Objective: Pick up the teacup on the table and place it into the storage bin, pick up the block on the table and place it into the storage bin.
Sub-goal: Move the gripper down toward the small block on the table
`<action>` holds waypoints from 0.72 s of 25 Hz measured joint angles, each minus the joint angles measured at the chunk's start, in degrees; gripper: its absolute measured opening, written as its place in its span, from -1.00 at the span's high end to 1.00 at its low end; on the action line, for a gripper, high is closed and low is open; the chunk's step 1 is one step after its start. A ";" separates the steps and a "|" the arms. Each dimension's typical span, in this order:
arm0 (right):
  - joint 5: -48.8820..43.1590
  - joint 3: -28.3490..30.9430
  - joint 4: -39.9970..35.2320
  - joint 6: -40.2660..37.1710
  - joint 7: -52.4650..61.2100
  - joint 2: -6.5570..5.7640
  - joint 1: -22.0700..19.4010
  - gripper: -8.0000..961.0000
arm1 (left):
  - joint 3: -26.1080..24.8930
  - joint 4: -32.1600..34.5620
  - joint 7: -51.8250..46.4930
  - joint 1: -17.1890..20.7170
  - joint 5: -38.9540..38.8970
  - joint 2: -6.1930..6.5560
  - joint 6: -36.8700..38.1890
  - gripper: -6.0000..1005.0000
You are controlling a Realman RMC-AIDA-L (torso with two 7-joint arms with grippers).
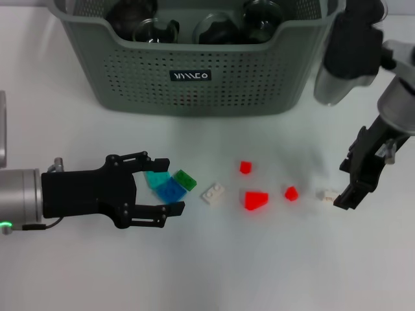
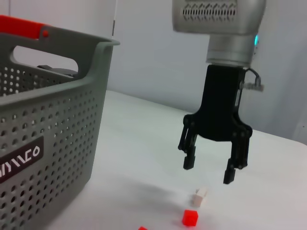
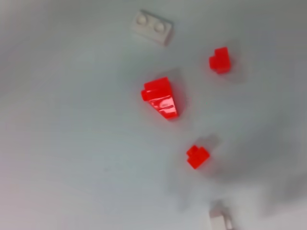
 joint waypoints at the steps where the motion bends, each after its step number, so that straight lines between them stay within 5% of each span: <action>1: 0.01 -0.79 0.28 0.72 0.23 0.09 -0.11 -0.66 | 0.00 -0.13 0.02 0.01 -0.01 0.00 -0.18 -0.71; 18: 3.03 -11.42 2.06 10.50 1.16 0.27 -3.05 -0.39 | 0.00 -2.25 0.07 -0.41 -0.02 0.15 -2.88 -0.71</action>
